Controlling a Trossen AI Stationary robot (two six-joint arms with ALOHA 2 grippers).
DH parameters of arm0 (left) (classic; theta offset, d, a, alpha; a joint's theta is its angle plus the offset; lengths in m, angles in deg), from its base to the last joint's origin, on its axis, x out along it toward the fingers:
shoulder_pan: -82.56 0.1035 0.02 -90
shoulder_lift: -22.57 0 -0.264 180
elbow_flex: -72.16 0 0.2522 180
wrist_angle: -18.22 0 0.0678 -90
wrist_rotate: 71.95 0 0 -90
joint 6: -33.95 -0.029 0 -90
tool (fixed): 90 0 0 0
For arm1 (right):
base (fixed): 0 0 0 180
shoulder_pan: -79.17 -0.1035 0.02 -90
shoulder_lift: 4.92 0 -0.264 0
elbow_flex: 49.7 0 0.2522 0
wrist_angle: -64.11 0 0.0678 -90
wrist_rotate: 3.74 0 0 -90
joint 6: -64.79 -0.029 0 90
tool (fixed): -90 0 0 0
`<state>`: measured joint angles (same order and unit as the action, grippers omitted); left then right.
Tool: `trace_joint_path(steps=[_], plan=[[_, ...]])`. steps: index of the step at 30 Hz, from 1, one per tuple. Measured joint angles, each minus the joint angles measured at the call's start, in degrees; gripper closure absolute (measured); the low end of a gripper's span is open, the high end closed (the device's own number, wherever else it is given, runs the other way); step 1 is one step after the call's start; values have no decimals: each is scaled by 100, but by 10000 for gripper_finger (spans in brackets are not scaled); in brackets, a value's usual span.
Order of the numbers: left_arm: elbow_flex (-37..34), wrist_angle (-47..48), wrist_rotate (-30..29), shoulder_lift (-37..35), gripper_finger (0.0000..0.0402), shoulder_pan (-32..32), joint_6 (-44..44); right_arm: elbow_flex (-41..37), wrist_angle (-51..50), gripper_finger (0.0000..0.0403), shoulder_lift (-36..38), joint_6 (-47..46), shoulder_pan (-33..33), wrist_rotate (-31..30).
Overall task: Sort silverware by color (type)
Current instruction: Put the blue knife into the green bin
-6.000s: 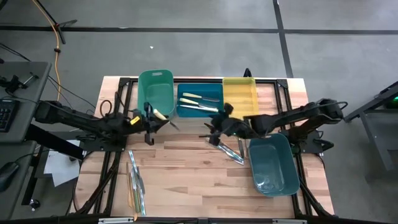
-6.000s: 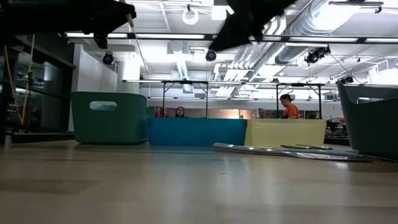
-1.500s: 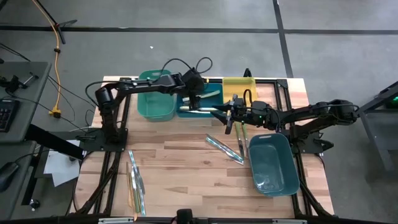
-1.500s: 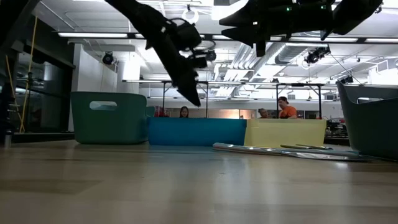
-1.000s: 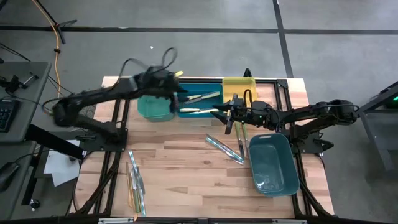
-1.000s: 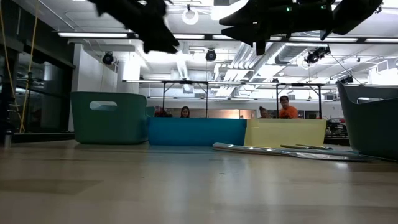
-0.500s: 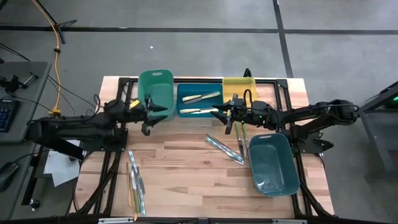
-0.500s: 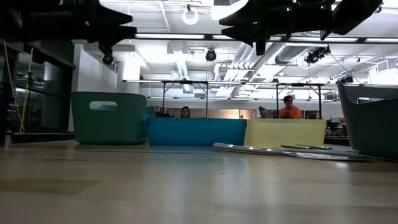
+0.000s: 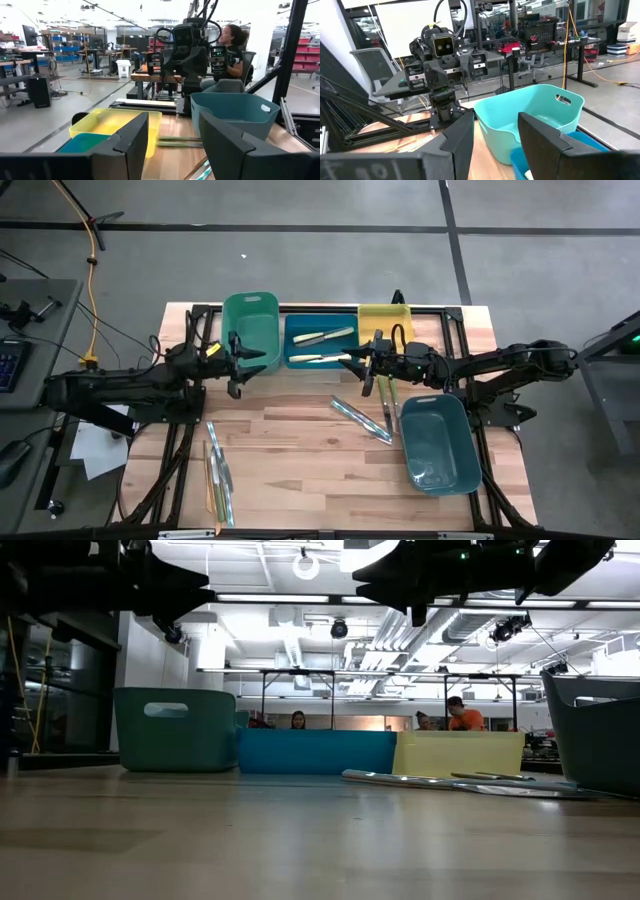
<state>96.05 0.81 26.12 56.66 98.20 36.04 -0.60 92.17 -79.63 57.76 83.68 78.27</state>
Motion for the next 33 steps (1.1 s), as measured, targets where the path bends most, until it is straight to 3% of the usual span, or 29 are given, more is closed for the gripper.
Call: trace_joint_path(steps=[23,28,33], plan=[[0,6,29,2,236,0,-133,-2,-92,254,0,284,-15,0],[0,4,-4,2,236,0,-330,-4,-370,254,0,-2,-96,30],[0,4,-25,2,236,4,-344,51,-1209,254,-45,94,-524,427]])
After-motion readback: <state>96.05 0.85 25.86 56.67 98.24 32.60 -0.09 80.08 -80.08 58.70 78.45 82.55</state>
